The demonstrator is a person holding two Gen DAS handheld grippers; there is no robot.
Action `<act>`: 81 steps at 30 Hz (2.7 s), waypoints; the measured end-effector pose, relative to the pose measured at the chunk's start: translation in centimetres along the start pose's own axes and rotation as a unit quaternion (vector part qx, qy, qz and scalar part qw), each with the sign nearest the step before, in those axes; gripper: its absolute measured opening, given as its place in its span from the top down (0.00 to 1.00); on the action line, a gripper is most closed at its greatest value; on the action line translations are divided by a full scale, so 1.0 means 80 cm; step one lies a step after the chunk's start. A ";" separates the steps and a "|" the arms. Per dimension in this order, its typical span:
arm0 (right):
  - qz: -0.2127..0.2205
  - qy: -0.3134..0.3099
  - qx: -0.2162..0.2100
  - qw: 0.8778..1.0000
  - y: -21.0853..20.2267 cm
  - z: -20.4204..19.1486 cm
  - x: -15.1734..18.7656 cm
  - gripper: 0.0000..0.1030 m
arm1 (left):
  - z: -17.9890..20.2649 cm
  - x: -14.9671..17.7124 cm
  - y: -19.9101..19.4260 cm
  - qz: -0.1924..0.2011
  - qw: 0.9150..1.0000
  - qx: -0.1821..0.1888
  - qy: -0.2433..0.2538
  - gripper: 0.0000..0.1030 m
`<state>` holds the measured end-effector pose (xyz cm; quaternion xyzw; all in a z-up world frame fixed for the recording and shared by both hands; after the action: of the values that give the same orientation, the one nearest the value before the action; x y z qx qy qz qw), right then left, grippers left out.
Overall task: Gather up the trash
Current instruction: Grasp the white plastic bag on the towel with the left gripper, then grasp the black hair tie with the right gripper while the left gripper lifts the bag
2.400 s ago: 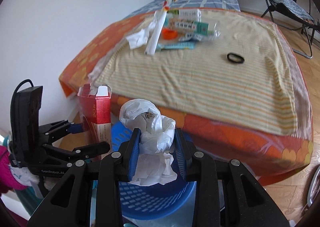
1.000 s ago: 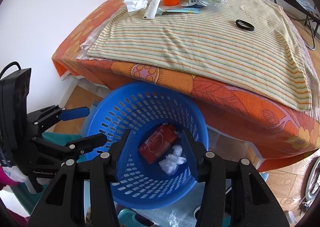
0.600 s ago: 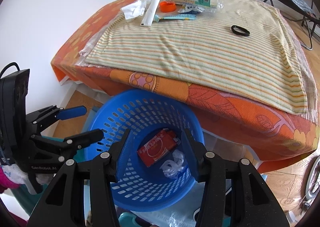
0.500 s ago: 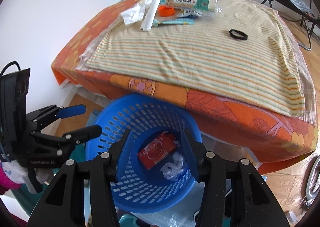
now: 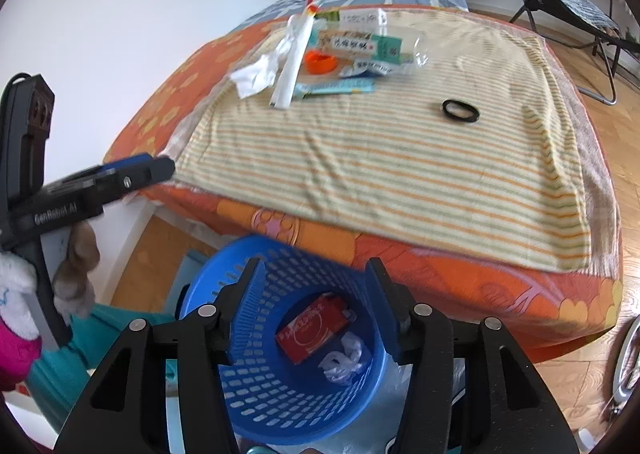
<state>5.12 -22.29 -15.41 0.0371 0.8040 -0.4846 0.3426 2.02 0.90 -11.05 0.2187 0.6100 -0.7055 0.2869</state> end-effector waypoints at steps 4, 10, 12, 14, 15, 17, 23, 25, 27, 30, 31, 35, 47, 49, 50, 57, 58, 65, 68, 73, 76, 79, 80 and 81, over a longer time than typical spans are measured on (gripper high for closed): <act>0.015 0.007 0.012 1.000 -0.006 0.015 -0.020 0.44 | -0.014 -0.035 0.011 0.007 1.000 -0.002 -0.010 0.22; 0.021 0.023 0.020 0.999 -0.005 0.034 -0.049 0.39 | -0.039 -0.073 0.034 -0.002 0.998 0.016 -0.062 0.17; 0.019 0.027 0.025 0.999 -0.002 0.039 -0.058 0.37 | -0.044 -0.086 0.042 -0.006 0.997 0.026 -0.076 0.17; 0.017 0.025 0.026 0.999 0.001 0.042 -0.067 0.36 | -0.048 -0.096 0.049 -0.004 0.996 0.026 -0.085 0.17; 0.016 0.021 0.028 0.999 0.002 0.044 -0.072 0.36 | -0.049 -0.101 0.052 -0.004 0.996 0.026 -0.087 0.16; 0.017 0.012 0.035 0.999 0.004 0.049 -0.082 0.36 | -0.054 -0.112 0.064 -0.008 0.995 0.026 -0.096 0.15; 0.030 0.018 0.051 0.998 0.008 0.074 -0.114 0.36 | -0.068 -0.135 0.102 -0.031 0.987 0.049 -0.149 0.14; 0.032 0.021 0.052 0.998 0.010 0.081 -0.123 0.36 | -0.073 -0.140 0.118 -0.040 0.985 0.048 -0.163 0.14; 0.032 0.026 0.053 0.998 0.013 0.087 -0.129 0.36 | -0.079 -0.143 0.132 -0.047 0.982 0.047 -0.178 0.14; 0.029 0.036 0.053 0.998 0.019 0.095 -0.134 0.36 | -0.090 -0.146 0.155 -0.058 0.978 0.034 -0.197 0.14; 0.027 0.039 0.051 0.998 0.020 0.098 -0.135 0.36 | -0.094 -0.147 0.165 -0.064 0.977 0.030 -0.202 0.14; 0.021 0.054 0.047 0.997 0.027 0.107 -0.138 0.36 | -0.103 -0.149 0.193 -0.077 0.973 0.014 -0.215 0.14; 0.007 0.046 0.068 0.997 0.056 0.124 -0.147 0.36 | -0.125 -0.149 0.244 -0.088 0.966 -0.002 -0.242 0.14; 0.001 0.040 0.074 0.996 0.063 0.127 -0.147 0.36 | -0.127 -0.147 0.250 -0.090 0.966 -0.003 -0.242 0.14; -0.002 0.037 0.078 0.996 0.067 0.130 -0.147 0.36 | -0.127 -0.147 0.251 -0.090 0.967 -0.004 -0.240 0.16; -0.016 0.026 0.097 0.995 0.090 0.148 -0.143 0.36 | -0.122 -0.145 0.256 -0.090 0.975 -0.038 -0.199 0.42; -0.017 0.025 0.098 0.995 0.092 0.150 -0.143 0.36 | -0.124 -0.145 0.255 -0.089 0.976 -0.040 -0.196 0.48; -0.030 0.012 0.113 0.993 0.112 0.159 -0.143 0.36 | -0.143 -0.140 0.247 -0.088 0.972 -0.034 -0.214 0.77; -0.033 -0.001 0.118 0.993 0.121 0.157 -0.147 0.36 | -0.147 -0.140 0.243 -0.087 0.972 -0.032 -0.214 0.83; -0.044 -0.027 0.128 0.990 0.139 0.153 -0.149 0.36 | -0.153 -0.144 0.231 -0.075 0.973 -0.027 -0.218 0.87; -0.049 -0.037 0.139 0.988 0.148 0.152 -0.149 0.37 | -0.160 -0.148 0.221 -0.067 0.972 -0.022 -0.226 0.87; -0.054 -0.044 0.145 0.987 0.155 0.152 -0.149 0.55 | -0.168 -0.152 0.211 -0.058 0.971 -0.020 -0.231 0.88; -0.051 -0.044 0.145 0.987 0.155 0.151 -0.150 0.57 | -0.171 -0.153 0.207 -0.055 0.971 -0.020 -0.233 0.88; -0.051 -0.044 0.144 0.987 0.155 0.151 -0.152 0.63 | -0.176 -0.154 0.203 -0.052 0.970 -0.021 -0.236 0.88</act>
<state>25.48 -22.17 -21.25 0.0234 0.7108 -0.6133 0.3437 21.43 15.00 -17.12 0.0082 0.5502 -0.7385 0.3896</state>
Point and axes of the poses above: each gripper's, at about its wrist camera, not at the fingertips, and y roughly the way its jaws point, z to its right, x to its underside, the point moved 4 cm from there along y, roughly the way its jaws point, and after that the axes turned 5 degrees about z, right-handed, at the moved point
